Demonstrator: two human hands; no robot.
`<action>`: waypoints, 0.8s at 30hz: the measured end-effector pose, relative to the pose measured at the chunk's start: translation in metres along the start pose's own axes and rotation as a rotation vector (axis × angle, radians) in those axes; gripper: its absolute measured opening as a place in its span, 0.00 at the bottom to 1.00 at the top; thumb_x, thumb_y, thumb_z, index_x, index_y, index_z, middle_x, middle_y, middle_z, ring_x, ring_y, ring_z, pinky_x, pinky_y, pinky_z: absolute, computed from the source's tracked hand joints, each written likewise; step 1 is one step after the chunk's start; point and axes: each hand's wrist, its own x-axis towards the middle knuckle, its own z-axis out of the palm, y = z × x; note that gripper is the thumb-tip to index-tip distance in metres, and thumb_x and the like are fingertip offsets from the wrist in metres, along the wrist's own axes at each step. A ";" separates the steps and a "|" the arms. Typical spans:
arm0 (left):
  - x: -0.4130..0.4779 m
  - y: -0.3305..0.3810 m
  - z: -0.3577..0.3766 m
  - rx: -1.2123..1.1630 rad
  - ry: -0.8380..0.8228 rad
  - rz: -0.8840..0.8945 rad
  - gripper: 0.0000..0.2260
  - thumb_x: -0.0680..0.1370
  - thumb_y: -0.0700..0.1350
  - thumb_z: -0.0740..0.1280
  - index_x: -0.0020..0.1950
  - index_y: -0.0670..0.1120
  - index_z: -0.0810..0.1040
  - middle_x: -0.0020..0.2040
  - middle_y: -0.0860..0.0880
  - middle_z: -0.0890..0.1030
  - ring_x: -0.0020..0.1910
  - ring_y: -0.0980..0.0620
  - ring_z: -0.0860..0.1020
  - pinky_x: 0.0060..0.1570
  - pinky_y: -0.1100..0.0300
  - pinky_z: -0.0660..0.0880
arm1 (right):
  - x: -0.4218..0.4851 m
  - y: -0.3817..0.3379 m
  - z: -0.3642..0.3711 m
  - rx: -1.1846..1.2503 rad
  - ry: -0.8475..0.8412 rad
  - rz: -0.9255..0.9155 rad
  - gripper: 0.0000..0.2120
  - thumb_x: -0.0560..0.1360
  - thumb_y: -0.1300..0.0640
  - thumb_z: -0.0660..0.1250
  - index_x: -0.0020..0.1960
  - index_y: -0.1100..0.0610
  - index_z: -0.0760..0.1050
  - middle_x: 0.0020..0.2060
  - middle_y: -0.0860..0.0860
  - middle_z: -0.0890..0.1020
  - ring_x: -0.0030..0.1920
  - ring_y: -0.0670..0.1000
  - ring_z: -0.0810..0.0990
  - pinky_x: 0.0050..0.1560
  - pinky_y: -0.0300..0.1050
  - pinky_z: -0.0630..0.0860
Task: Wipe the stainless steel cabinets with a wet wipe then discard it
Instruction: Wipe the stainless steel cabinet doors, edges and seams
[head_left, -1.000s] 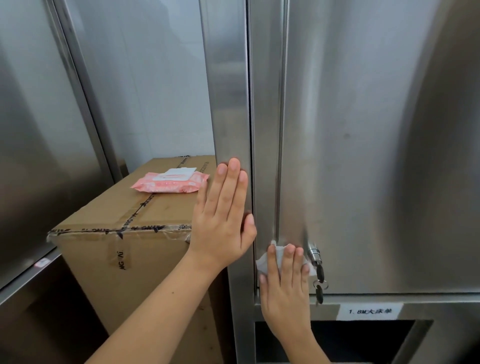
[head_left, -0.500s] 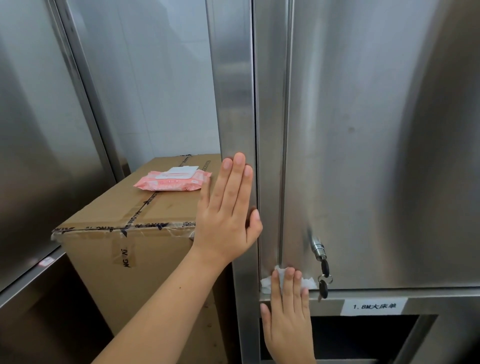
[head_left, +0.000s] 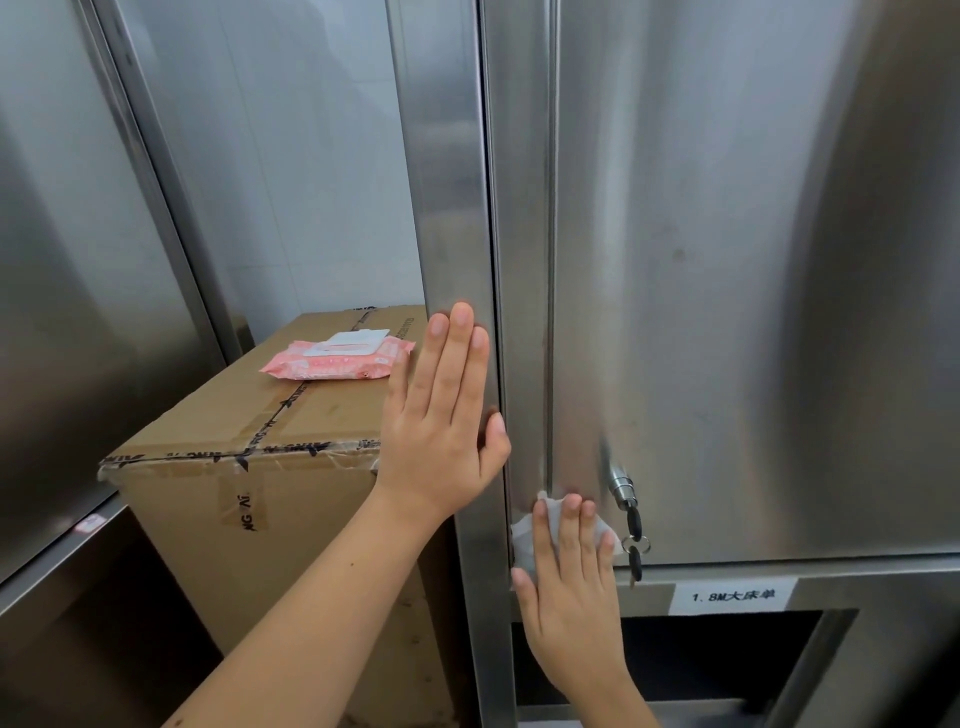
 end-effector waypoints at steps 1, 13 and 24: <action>0.000 0.000 -0.001 0.001 -0.010 -0.011 0.28 0.77 0.48 0.51 0.75 0.40 0.51 0.77 0.49 0.39 0.76 0.49 0.45 0.71 0.46 0.55 | -0.005 0.000 0.002 -0.006 -0.018 0.005 0.28 0.81 0.44 0.39 0.76 0.59 0.42 0.75 0.56 0.40 0.75 0.54 0.40 0.72 0.51 0.43; 0.001 0.000 -0.002 0.012 -0.045 -0.032 0.27 0.76 0.47 0.53 0.73 0.39 0.54 0.77 0.49 0.39 0.76 0.49 0.45 0.70 0.43 0.56 | -0.014 -0.005 0.010 -0.034 -0.059 0.041 0.30 0.81 0.43 0.39 0.75 0.61 0.43 0.75 0.56 0.40 0.75 0.55 0.40 0.72 0.50 0.43; 0.006 -0.004 -0.013 0.057 -0.078 0.004 0.28 0.76 0.47 0.54 0.74 0.40 0.54 0.77 0.48 0.42 0.76 0.49 0.47 0.72 0.44 0.44 | 0.042 -0.017 -0.017 -0.030 0.031 0.058 0.31 0.81 0.43 0.38 0.75 0.62 0.42 0.75 0.57 0.39 0.75 0.55 0.39 0.73 0.49 0.37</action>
